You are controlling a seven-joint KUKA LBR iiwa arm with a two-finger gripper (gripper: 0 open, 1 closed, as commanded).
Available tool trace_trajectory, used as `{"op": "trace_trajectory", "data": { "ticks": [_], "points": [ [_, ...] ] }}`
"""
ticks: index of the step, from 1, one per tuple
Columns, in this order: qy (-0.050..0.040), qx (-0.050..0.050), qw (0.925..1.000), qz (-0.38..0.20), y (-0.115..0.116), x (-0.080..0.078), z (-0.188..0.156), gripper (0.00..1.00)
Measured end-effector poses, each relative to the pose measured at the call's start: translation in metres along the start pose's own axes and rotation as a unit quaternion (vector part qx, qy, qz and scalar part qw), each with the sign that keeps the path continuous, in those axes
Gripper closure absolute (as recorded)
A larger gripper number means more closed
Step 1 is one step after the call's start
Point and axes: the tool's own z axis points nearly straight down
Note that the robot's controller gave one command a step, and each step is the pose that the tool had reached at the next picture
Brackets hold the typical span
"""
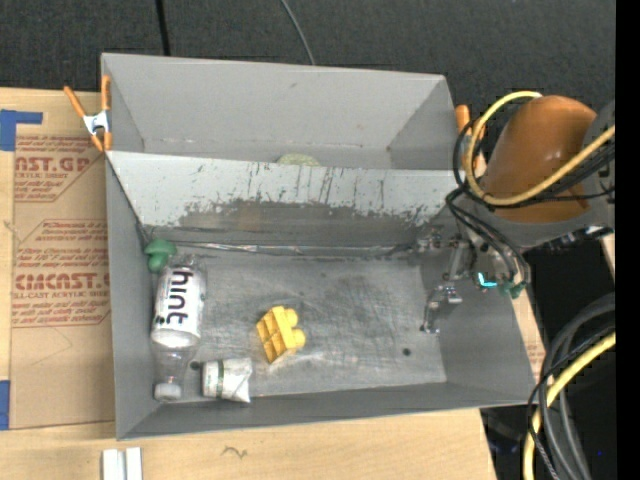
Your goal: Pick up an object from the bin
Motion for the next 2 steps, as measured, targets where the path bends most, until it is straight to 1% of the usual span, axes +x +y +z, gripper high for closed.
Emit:
{"op": "trace_trajectory", "data": {
  "ticks": [1,2],
  "points": [
    [-0.0036,0.001,1.0000,0.000,0.000,-0.002,-0.004,0.00],
    [-0.0044,0.001,0.9996,-0.027,0.025,0.025,0.017,0.00]
  ]
}}
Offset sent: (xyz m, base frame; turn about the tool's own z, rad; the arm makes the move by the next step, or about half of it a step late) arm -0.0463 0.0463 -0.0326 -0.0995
